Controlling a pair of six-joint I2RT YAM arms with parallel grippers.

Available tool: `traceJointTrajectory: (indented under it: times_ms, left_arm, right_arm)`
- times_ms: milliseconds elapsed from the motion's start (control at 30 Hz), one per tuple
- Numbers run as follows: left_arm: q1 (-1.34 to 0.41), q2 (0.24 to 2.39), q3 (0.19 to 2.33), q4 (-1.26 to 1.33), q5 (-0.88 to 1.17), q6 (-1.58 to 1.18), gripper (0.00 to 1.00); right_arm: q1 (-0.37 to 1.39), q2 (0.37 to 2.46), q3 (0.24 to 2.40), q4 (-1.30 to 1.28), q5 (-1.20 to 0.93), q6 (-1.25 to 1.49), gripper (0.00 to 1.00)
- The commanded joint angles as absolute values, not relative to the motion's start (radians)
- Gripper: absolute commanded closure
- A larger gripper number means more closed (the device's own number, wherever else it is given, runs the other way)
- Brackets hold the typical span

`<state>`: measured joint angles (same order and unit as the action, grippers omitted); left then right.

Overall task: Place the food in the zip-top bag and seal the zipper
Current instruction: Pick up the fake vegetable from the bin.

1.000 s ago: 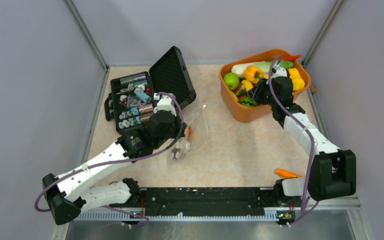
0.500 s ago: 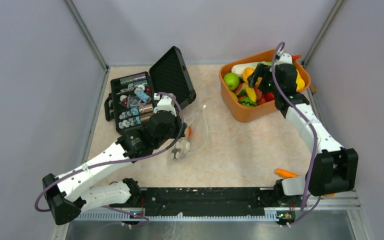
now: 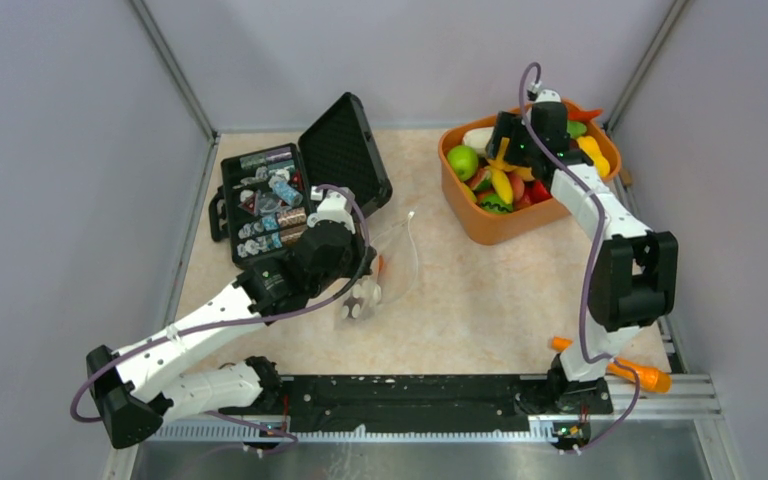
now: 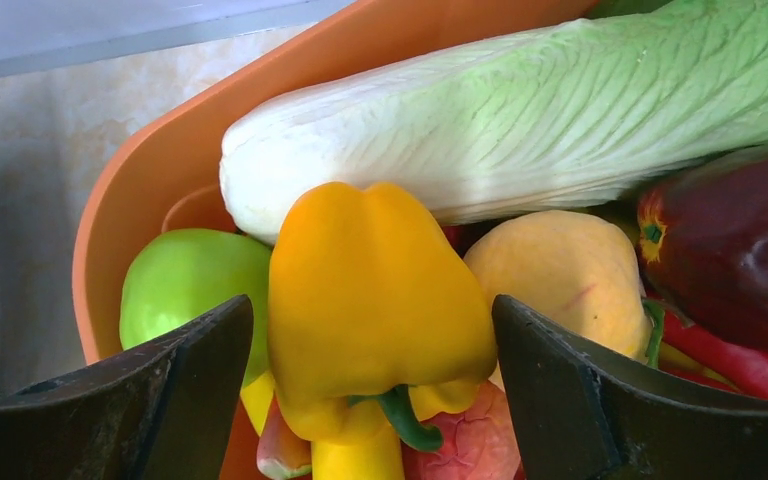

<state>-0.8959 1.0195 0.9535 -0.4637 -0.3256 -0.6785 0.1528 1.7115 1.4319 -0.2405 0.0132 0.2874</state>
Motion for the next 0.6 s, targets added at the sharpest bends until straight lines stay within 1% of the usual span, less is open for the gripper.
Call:
traceJointTrajectory:
  times_ms: [0,33,100,167,233,267,433,567]
  left_arm:
    - [-0.891,1.015,0.959,-0.433,-0.321,-0.672,1.00]
    - [-0.892,1.015,0.958,-0.433,-0.320,-0.674,1.00]
    - [-0.891,1.018,0.957,-0.433,-0.319,-0.674,1.00]
    - [-0.891,1.022,0.961,-0.433,-0.316,-0.675,1.00]
    - [-0.891,1.023,0.962,-0.434,-0.317,-0.676,1.00]
    - [-0.892,1.023,0.963,-0.434,-0.318,-0.675,1.00]
    - [-0.891,1.024,0.958,-0.431,-0.321,-0.669,1.00]
    - [-0.891,1.033,0.968,-0.425,-0.321,-0.656,1.00]
  right_arm:
    - [0.144,1.719,1.467,-0.263,-0.025,0.262,0.14]
    - [0.145,1.720,1.462,-0.261,-0.030,0.263,0.16]
    - [0.146,1.709,1.441,-0.236,-0.033,0.265,0.28]
    - [0.145,1.682,1.415,-0.205,-0.022,0.272,0.37]
    - [0.145,1.638,1.374,-0.162,-0.031,0.272,0.51]
    - [0.144,1.599,1.351,-0.141,-0.032,0.277,0.54]
    - [0.145,1.446,1.199,0.033,-0.037,0.262,0.55]
    - [0.145,1.350,1.132,0.056,-0.005,0.274,0.56]
